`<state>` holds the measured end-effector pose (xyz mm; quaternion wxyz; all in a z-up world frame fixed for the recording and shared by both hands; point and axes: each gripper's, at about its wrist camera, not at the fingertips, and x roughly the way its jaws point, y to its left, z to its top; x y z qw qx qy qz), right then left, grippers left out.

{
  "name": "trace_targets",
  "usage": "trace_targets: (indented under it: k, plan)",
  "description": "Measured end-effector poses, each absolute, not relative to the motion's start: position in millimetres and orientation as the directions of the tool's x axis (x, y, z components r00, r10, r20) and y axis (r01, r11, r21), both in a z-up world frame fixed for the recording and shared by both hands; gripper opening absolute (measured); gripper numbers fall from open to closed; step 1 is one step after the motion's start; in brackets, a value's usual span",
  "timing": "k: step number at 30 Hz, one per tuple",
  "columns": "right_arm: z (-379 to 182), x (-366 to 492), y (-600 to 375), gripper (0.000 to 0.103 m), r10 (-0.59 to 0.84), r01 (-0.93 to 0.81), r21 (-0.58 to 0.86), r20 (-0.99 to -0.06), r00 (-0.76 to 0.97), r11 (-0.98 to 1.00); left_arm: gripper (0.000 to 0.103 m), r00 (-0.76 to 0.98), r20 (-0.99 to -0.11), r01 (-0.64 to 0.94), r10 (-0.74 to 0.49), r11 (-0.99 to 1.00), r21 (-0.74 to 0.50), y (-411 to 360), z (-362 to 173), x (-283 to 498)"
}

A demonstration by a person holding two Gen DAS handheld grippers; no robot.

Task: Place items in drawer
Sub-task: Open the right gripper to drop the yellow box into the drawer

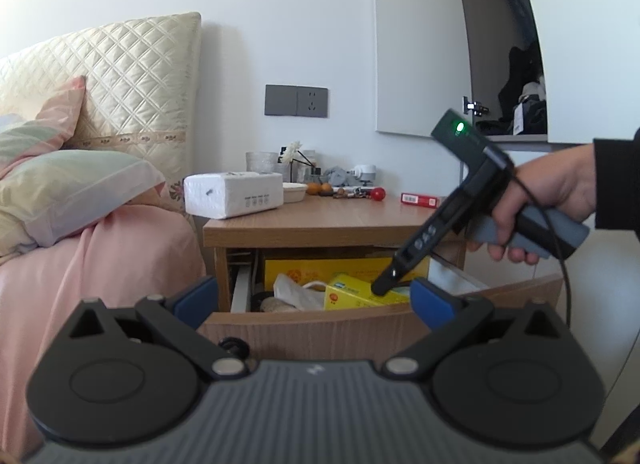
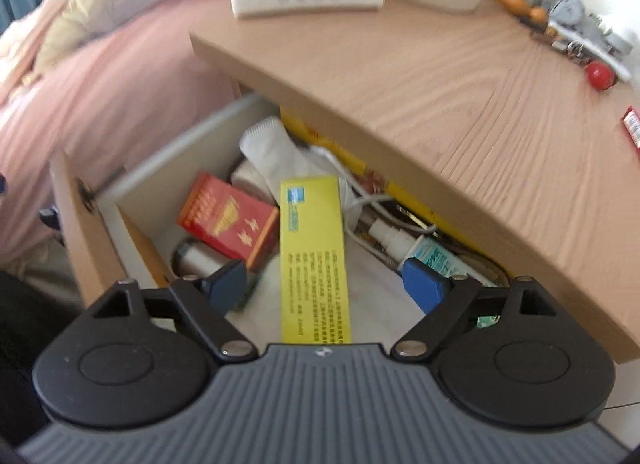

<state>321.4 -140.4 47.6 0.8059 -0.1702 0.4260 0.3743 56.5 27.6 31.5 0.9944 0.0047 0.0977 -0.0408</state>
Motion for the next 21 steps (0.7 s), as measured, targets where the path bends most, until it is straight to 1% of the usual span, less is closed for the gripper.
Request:
trace_targets:
  k: [2, 6, 11, 13, 17, 21]
  plan:
    - [60, 314, -145, 0.087, 0.474, -0.739, 0.039, -0.790, 0.389, 0.672, 0.103, 0.978, -0.192, 0.083, -0.081, 0.997, 0.004, 28, 32, 56]
    - [88, 295, -158, 0.087, 0.504, -0.695, 0.013, -0.699, 0.508, 0.719, 0.103, 0.979, -0.185, 0.082, -0.079, 0.997, 0.009, 27, 33, 55]
    - [111, 257, -172, 0.087, 0.499, -0.626, -0.005, -0.599, 0.626, 0.780, 0.103, 0.980, -0.186, 0.080, -0.077, 0.997, 0.011, 26, 33, 55]
    - [115, 239, -176, 0.087, 0.496, -0.603, -0.011, -0.557, 0.666, 0.798, 0.103, 0.980, -0.187, 0.079, -0.075, 0.997, 0.011, 26, 33, 55]
    - [117, 214, -188, 0.087, 0.507, -0.561, 0.041, -0.487, 0.711, 0.827, 0.103, 0.979, -0.190, 0.075, -0.072, 0.997, 0.010, 26, 33, 56]
    - [115, 179, -197, 0.087, 0.500, -0.539, 0.021, -0.406, 0.765, 0.842, 0.103, 0.980, -0.188, 0.070, -0.068, 0.998, 0.008, 26, 33, 56]
